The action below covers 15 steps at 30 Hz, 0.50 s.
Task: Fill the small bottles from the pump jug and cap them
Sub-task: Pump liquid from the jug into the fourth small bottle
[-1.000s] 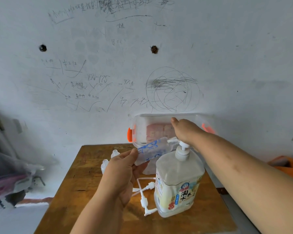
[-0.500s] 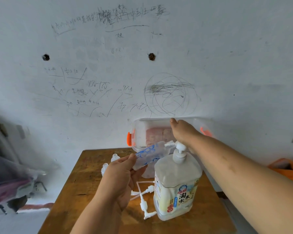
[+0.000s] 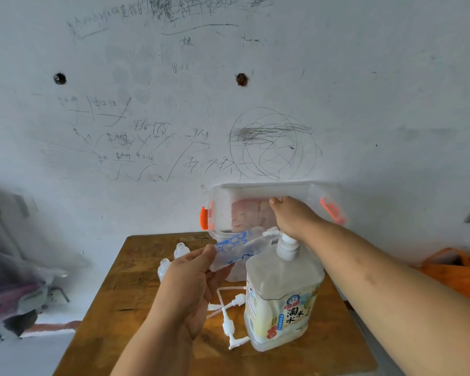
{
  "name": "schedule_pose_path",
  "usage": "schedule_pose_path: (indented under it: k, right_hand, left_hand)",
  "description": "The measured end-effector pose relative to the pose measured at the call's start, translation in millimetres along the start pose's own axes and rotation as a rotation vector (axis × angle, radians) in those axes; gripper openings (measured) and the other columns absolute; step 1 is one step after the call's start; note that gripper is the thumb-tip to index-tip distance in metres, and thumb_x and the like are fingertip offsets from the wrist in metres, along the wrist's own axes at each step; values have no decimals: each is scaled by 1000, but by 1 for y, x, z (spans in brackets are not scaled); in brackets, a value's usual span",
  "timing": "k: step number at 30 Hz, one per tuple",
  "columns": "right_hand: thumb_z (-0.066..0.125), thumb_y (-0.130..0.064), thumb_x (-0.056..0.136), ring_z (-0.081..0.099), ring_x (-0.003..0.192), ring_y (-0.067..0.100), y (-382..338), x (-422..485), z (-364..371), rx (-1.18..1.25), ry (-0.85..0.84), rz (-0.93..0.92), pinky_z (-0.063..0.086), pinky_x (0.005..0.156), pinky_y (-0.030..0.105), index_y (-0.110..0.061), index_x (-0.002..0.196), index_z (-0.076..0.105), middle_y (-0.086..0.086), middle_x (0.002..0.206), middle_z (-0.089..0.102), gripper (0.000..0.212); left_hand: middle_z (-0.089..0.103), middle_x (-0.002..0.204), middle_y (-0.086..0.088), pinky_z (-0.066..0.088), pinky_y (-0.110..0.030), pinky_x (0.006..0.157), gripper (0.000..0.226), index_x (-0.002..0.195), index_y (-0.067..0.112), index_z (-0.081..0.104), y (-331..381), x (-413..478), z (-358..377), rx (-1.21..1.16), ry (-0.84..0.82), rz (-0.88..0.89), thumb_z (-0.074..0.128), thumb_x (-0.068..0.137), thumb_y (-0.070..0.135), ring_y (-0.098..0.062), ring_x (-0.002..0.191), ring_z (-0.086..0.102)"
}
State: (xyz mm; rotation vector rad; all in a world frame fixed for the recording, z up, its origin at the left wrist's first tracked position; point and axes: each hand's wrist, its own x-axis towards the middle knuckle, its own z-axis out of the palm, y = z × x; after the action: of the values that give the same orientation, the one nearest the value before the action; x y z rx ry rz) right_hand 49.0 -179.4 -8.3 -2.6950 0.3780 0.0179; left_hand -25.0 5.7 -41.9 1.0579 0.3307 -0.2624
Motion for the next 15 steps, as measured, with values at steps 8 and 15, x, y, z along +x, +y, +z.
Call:
schedule_pose_path:
  k: [8,15]
  right_hand:
    - [20,-25,104,47,123,34,-4,-14,-6,106,-30,10,35,107,46,-13,130,49,18,132,51,41]
    - [18,-30,105,47,124,33,-8,-16,-20,103,-58,5,35,107,41,-12,142,38,17,136,49,46]
  left_hand:
    - [69,104,-22,61,-34,72,19,108,-3,59,0,-9,-1,-12,5,-14,57,95,12,-32,92,72]
    - [71,100,-20,62,-32,70,21,108,-1,61,6,-15,2,-21,-21,22,58,94,13,-31,92,72]
